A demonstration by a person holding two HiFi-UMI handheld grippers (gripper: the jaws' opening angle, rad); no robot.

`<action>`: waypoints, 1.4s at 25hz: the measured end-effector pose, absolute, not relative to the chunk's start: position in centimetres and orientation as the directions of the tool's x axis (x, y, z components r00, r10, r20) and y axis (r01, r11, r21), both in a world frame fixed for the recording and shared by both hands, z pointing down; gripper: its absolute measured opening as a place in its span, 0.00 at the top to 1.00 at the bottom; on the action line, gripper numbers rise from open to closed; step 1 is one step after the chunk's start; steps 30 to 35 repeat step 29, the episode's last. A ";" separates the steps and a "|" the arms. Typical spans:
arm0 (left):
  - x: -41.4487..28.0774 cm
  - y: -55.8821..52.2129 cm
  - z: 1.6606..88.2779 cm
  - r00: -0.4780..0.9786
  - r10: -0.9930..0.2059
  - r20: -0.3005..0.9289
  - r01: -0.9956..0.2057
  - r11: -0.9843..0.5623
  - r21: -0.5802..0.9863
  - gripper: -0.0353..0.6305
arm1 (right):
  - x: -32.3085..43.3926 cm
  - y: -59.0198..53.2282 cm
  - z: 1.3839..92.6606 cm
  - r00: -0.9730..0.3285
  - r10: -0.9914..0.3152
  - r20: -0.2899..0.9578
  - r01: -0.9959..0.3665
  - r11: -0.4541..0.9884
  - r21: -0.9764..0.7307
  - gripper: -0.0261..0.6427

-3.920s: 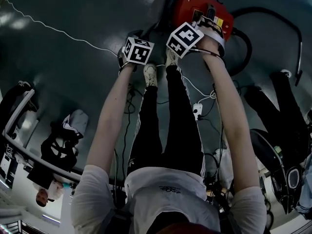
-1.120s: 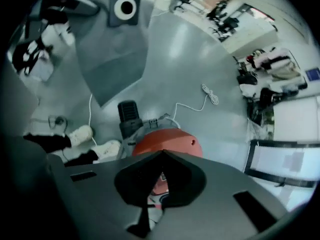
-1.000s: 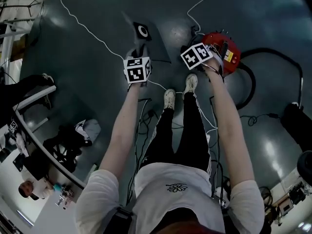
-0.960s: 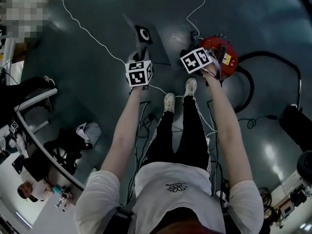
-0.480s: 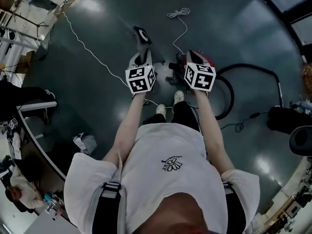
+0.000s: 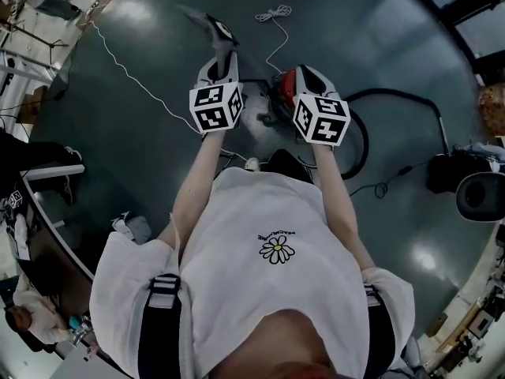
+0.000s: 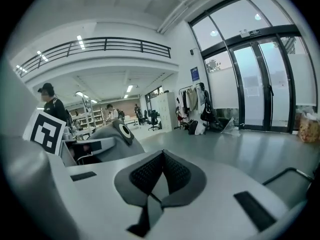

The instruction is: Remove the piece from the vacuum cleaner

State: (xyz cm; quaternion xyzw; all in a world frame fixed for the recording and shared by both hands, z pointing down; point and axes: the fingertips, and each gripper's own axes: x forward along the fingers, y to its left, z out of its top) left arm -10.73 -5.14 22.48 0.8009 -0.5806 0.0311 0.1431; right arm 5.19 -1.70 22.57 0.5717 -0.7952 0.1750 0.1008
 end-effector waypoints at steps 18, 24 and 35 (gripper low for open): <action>-8.0 -2.7 21.8 0.328 -0.916 0.230 -0.944 -0.308 0.119 0.93 | 6.9 0.2 22.8 -0.369 -0.856 0.361 -0.929 0.327 -0.175 0.97; -7.9 -2.4 22.8 0.322 -0.910 0.261 -0.946 -0.302 0.115 0.92 | 7.6 0.0 23.1 -0.361 -0.855 0.373 -0.932 0.320 -0.167 0.97; -7.3 -2.3 23.7 0.337 -0.900 0.275 -0.942 -0.318 0.110 0.92 | 8.4 0.1 24.5 -0.350 -0.847 0.399 -0.936 0.301 -0.182 0.97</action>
